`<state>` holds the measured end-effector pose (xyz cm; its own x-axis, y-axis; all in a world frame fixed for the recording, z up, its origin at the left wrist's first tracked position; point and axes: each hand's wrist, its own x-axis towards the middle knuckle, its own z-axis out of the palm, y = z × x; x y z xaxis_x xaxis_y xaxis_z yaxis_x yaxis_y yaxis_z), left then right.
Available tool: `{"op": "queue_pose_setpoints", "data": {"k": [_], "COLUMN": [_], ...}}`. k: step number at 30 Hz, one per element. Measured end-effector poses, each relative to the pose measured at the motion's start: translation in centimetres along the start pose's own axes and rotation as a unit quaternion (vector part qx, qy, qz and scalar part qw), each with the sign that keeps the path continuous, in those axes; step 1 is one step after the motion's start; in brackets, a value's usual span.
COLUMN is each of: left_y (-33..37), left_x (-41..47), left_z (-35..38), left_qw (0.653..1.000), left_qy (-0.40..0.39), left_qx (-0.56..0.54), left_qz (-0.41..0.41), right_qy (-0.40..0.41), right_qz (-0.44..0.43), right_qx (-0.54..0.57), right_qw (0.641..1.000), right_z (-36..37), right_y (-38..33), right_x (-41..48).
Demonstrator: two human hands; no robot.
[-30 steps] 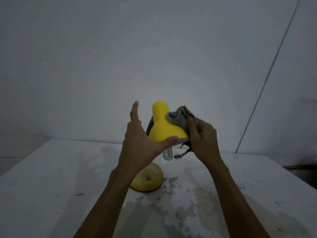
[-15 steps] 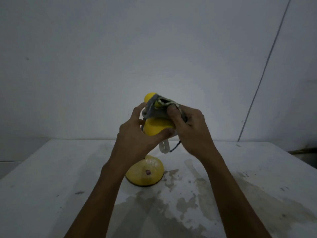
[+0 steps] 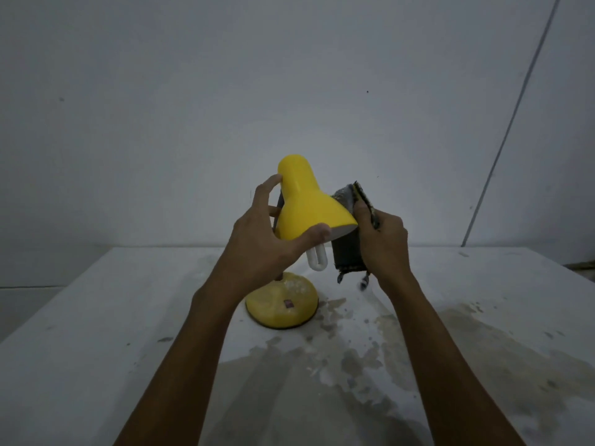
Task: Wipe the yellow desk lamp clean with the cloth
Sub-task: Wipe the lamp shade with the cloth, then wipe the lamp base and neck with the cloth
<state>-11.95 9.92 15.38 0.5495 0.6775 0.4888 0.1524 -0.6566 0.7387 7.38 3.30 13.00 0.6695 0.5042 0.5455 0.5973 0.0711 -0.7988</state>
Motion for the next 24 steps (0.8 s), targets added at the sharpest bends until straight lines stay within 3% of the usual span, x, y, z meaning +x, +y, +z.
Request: {"op": "queue_pose_setpoints", "data": {"k": [2,5,8,10,12,14,16,19,21,24], "left_y": [-0.3,-1.4,-3.4,-4.9,-5.5,-5.7,-6.3,-7.3,-7.7,-8.6], "left_x": [0.1,0.4,0.8,0.9,0.4,-0.1,-0.3,-0.3,-0.2,0.1], "left_z": [-0.4,-0.4,-1.2,-2.3,-3.2,-3.8,-4.4,-5.3,-5.8,-6.1], "left_qw": [1.0,0.994,0.985,0.969,0.929,0.894,0.889,0.909,0.927,0.947], "left_qy": [0.002,0.084,0.098,-0.01,-0.145,-0.22,-0.232,-0.196,-0.157,-0.095], "left_qx": [-0.007,-0.043,-0.024,0.029,0.071,0.086,0.076,0.047,0.011,-0.007], "left_qz": [-0.013,-0.047,-0.14,-0.244,-0.333,-0.381,-0.387,-0.365,-0.339,-0.306], "right_qy": [-0.044,-0.154,-0.273,-0.343,-0.384,-0.414,-0.433,-0.437,-0.427,-0.408], "right_qz": [0.029,0.071,0.138,0.201,0.255,0.284,0.278,0.197,0.2,0.244], "right_qx": [-0.019,-0.037,-0.015,0.056,0.137,0.201,0.205,0.113,0.154,0.275], "right_qw": [0.998,0.985,0.952,0.916,0.877,0.841,0.832,0.87,0.868,0.836], "right_z": [0.2,0.4,1.1,2.2,3.4,4.9,6.7,8.8,9.9,10.6], "right_y": [1.0,2.5,3.5,4.0,3.8,3.3,2.5,0.8,0.2,-0.7], "right_x": [0.2,0.0,-1.0,-1.7,-2.8,-4.0,-5.2,-6.1,-6.9,-8.6]}}
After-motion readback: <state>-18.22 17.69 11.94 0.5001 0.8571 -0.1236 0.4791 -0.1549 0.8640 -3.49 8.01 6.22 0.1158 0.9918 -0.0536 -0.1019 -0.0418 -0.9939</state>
